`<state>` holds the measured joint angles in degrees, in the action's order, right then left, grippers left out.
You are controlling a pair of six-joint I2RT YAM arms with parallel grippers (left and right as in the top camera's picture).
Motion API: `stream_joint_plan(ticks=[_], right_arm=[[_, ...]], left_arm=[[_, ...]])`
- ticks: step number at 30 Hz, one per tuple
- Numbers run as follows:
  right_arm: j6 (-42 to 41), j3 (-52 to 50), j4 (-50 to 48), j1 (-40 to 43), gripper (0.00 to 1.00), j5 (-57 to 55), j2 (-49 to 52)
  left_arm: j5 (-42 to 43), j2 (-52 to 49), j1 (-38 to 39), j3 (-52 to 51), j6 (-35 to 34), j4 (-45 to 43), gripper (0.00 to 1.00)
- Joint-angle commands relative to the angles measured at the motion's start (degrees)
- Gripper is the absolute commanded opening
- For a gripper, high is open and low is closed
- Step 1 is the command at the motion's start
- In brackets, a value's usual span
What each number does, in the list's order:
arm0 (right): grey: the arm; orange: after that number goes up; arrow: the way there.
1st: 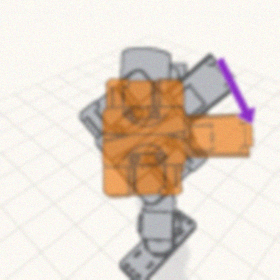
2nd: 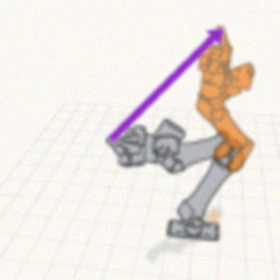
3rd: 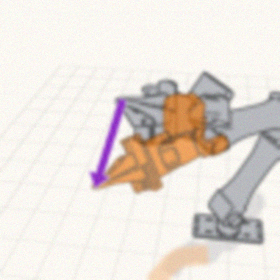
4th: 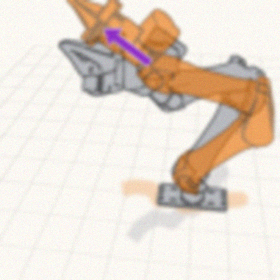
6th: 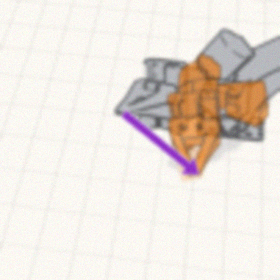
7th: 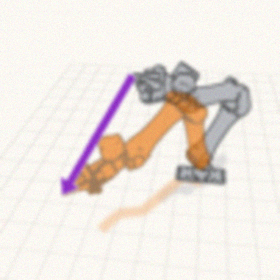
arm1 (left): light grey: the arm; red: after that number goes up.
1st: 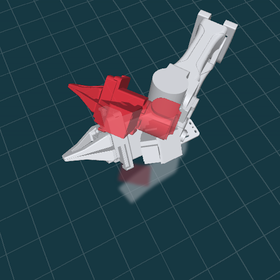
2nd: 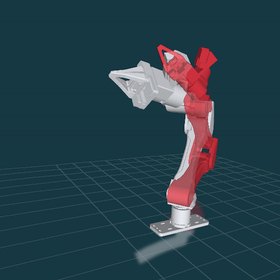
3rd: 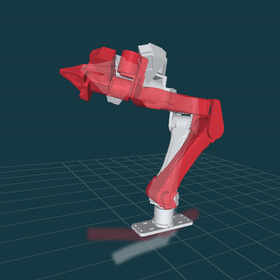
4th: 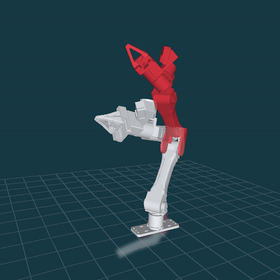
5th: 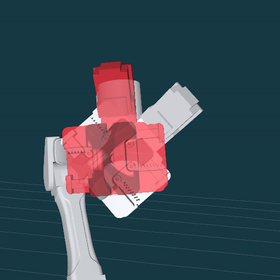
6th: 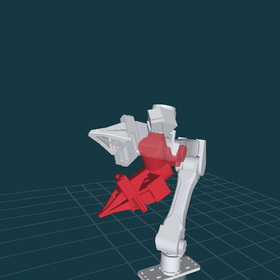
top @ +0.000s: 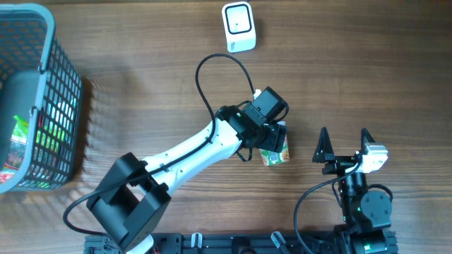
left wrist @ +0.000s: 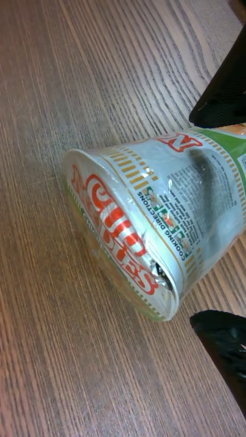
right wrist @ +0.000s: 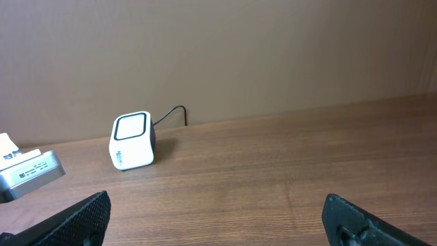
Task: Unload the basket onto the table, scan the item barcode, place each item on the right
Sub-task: 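Lower the cup noodles onto the table and open left gripper, then grasp the green snack bag in basket with left gripper, place on table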
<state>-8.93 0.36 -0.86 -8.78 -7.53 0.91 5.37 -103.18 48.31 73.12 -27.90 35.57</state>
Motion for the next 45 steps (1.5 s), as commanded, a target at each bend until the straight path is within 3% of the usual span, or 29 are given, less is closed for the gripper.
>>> stream_joint_plan(ticks=[1, 7, 21, 29, 34, 42, 45], right_arm=[[-0.1, -0.1, -0.3, 0.2, 1.0, -0.3, -0.3], [-0.1, -0.1, -0.3, 0.2, 1.0, -0.3, -0.3], [-0.1, -0.1, -0.3, 0.2, 1.0, -0.3, -0.3], [-0.1, -0.1, -0.3, 0.2, 1.0, -0.3, -0.3], [-0.1, -0.1, -0.3, 0.2, 1.0, -0.3, -0.3], [-0.1, -0.1, -0.3, 0.2, 1.0, -0.3, -0.3], [-0.1, -0.1, -0.3, 0.2, 1.0, -0.3, -0.3]], left_arm=[[-1.2, 1.0, -0.3, 0.7, 0.5, -0.1, 0.84], [-1.6, 1.4, -3.4, 0.8, 0.5, 0.0, 0.84], [-1.6, 12.4, -23.2, 2.3, 0.7, 7.0, 0.79], [-6.9, 12.8, -34.9, 26.4, 3.1, 23.8, 0.8], [-8.5, 12.9, -49.0, 37.0, 1.7, 27.8, 0.85], [-8.7, 12.7, -78.6, 37.1, -5.6, 32.1, 0.91], [-10.8, 11.4, -84.8, 36.4, -5.6, 35.4, 0.93]])
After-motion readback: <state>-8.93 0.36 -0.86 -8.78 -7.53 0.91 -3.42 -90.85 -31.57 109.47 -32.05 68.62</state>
